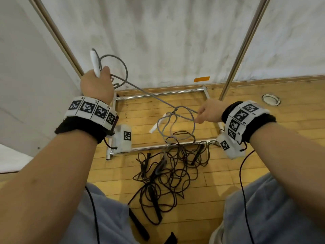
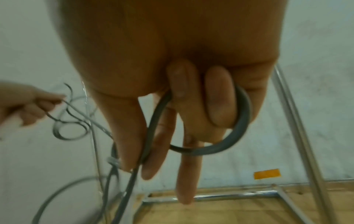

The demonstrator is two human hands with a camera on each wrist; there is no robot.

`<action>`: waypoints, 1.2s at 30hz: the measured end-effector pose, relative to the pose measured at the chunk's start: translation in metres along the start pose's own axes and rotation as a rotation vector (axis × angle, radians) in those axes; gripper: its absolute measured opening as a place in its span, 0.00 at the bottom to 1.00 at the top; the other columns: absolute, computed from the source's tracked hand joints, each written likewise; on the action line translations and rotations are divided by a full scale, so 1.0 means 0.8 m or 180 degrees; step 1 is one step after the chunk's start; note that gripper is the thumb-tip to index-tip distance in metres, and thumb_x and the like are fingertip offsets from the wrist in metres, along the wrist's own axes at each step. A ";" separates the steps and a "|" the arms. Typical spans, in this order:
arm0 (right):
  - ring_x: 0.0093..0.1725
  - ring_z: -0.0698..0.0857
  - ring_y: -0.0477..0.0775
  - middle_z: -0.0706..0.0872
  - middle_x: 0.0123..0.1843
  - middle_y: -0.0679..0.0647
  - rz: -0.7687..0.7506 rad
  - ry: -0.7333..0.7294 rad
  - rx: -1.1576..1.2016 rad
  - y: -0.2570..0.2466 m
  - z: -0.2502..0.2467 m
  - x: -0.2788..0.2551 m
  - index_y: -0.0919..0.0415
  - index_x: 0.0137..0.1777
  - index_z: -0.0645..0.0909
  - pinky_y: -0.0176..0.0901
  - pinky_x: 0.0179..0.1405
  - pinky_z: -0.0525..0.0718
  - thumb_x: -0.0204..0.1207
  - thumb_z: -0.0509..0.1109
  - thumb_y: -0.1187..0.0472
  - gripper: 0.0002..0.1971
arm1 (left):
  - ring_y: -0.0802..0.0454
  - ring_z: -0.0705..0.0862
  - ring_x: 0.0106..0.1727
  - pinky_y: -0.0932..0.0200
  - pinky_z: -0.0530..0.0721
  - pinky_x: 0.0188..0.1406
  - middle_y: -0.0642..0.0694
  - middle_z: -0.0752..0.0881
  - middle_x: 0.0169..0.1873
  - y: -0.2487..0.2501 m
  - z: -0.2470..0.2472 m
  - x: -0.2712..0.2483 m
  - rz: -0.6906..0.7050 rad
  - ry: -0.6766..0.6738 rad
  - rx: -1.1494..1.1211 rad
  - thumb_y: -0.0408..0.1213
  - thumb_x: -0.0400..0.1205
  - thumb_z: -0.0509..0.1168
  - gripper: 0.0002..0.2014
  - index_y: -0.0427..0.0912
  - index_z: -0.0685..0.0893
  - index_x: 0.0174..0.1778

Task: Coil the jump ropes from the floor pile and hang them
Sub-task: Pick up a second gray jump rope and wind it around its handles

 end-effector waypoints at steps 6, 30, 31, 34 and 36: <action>0.28 0.75 0.50 0.77 0.30 0.53 0.0803 -0.0235 -0.0769 0.038 0.028 0.005 0.63 0.31 0.75 0.40 0.24 0.72 0.75 0.72 0.48 0.20 | 0.53 0.77 0.27 0.59 0.71 0.25 0.50 0.79 0.27 0.017 -0.002 -0.002 0.0032 -0.0286 -0.0515 0.52 0.82 0.60 0.18 0.41 0.80 0.34; 0.27 0.79 0.45 0.82 0.26 0.46 -0.0847 0.0286 0.1053 -0.088 0.048 0.010 0.53 0.38 0.83 0.40 0.34 0.75 0.83 0.61 0.53 0.14 | 0.65 0.78 0.28 0.79 0.71 0.22 0.56 0.78 0.33 0.023 -0.033 -0.016 0.0306 -0.0211 -0.0597 0.44 0.78 0.68 0.10 0.43 0.81 0.50; 0.25 0.76 0.44 0.80 0.24 0.45 -0.0943 0.0399 0.1170 -0.098 0.033 0.001 0.52 0.36 0.83 0.38 0.31 0.74 0.82 0.62 0.53 0.14 | 0.67 0.78 0.28 0.79 0.72 0.23 0.57 0.79 0.34 0.031 -0.027 -0.026 0.0362 -0.0276 -0.0643 0.44 0.77 0.70 0.11 0.44 0.82 0.52; 0.17 0.70 0.39 0.75 0.21 0.44 -0.1187 0.0669 0.1300 -0.123 -0.006 -0.025 0.53 0.36 0.85 0.29 0.22 0.68 0.80 0.66 0.54 0.12 | 0.67 0.78 0.26 0.68 0.78 0.29 0.57 0.81 0.30 0.055 0.014 -0.067 0.0545 -0.1061 -0.0637 0.47 0.76 0.71 0.09 0.46 0.84 0.45; 0.16 0.69 0.40 0.73 0.19 0.46 -0.1342 0.0756 0.1293 -0.136 -0.023 -0.039 0.58 0.35 0.85 0.31 0.19 0.67 0.78 0.67 0.57 0.12 | 0.65 0.75 0.20 0.68 0.76 0.22 0.56 0.80 0.23 0.068 0.053 -0.111 0.0682 -0.2115 -0.0566 0.48 0.78 0.71 0.10 0.44 0.87 0.43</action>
Point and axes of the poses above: each hand's wrist, its own x-axis towards the middle knuckle, its own z-axis out of the palm, y = z × x, the point moved 9 cm from there along x, towards the middle knuckle
